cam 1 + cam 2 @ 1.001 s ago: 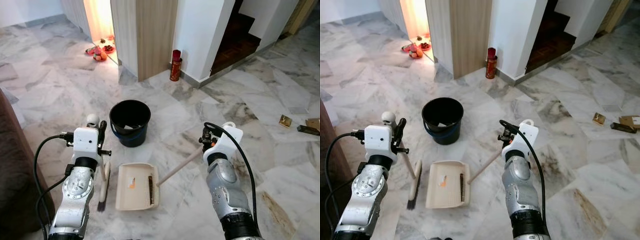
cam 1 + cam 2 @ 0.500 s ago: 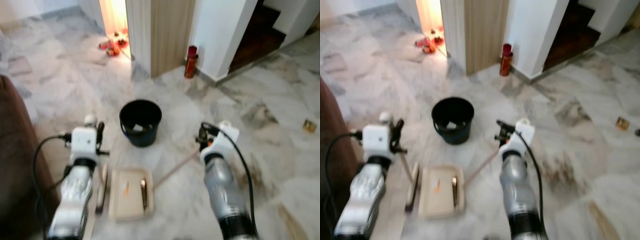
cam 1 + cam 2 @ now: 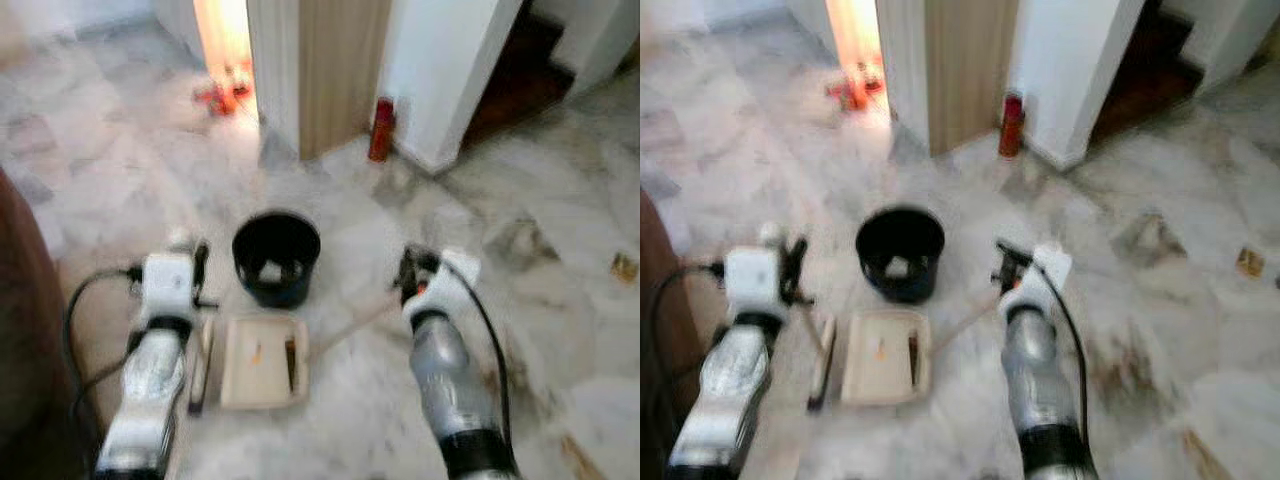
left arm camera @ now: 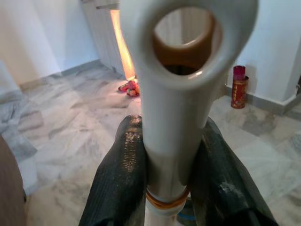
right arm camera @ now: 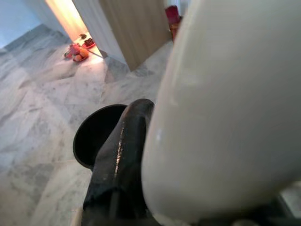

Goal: Sweep floor

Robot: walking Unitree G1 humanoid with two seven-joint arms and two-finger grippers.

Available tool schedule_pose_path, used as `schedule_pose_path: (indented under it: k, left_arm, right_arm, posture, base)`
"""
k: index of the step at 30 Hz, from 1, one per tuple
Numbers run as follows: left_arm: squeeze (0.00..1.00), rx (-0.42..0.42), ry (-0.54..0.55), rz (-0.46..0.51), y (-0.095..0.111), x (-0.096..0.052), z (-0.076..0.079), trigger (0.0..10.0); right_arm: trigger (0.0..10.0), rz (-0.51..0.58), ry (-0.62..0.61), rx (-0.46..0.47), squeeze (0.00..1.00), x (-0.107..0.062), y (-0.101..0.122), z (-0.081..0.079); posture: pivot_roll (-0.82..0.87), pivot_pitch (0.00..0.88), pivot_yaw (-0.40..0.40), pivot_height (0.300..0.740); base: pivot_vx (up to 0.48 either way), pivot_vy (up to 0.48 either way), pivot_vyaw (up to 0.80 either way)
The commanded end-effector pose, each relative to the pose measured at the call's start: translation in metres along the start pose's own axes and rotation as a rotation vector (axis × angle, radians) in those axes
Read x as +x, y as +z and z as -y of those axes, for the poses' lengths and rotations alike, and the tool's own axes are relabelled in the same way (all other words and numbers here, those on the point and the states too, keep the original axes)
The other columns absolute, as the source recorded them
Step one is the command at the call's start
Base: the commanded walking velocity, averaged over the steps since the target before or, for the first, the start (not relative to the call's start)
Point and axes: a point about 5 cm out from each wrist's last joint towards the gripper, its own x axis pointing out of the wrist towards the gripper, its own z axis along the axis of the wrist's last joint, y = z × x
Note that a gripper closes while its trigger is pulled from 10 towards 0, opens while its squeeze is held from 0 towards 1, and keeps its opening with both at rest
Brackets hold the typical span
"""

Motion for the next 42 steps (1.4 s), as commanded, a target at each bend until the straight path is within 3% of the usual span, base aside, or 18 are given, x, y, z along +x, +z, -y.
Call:
schedule_pose_path:
  k: [1,11,19,26,42]
  left_arm:
    - [0.0,0.018,0.013,0.031,0.005,0.0,-0.004,10.0]
    - [0.0,0.017,0.012,0.031,0.005,-0.001,-0.003,10.0]
    - [0.0,0.015,0.01,0.028,0.004,-0.001,-0.002,10.0]
    - [0.0,0.012,0.006,0.024,0.003,-0.001,-0.001,10.0]
    - [0.0,0.014,0.003,0.019,0.003,-0.001,-0.002,10.0]
  right_arm:
    - [10.0,0.026,0.019,-0.006,0.0,0.0,0.006,-0.005]
    - [10.0,0.035,0.027,-0.02,0.0,0.001,0.007,-0.006]
    - [10.0,0.065,0.016,-0.029,0.0,0.001,0.013,-0.004]
    - [10.0,0.093,-0.014,-0.092,0.0,-0.001,0.018,0.0]
    - [10.0,0.105,-0.056,-0.08,0.0,-0.001,0.02,0.004]
  posture:
    - [0.03,0.097,-0.047,0.74]
    - [0.03,0.089,-0.048,0.74]
    - [0.03,0.084,-0.05,0.74]
    - [0.03,0.087,-0.052,0.74]
    - [0.03,0.101,-0.048,0.74]
  base:
    - [0.0,0.0,0.0]
    - [0.0,0.0,0.56]
    - [0.0,0.0,0.0]
    - [0.0,0.0,0.0]
    - [0.0,0.0,-0.18]
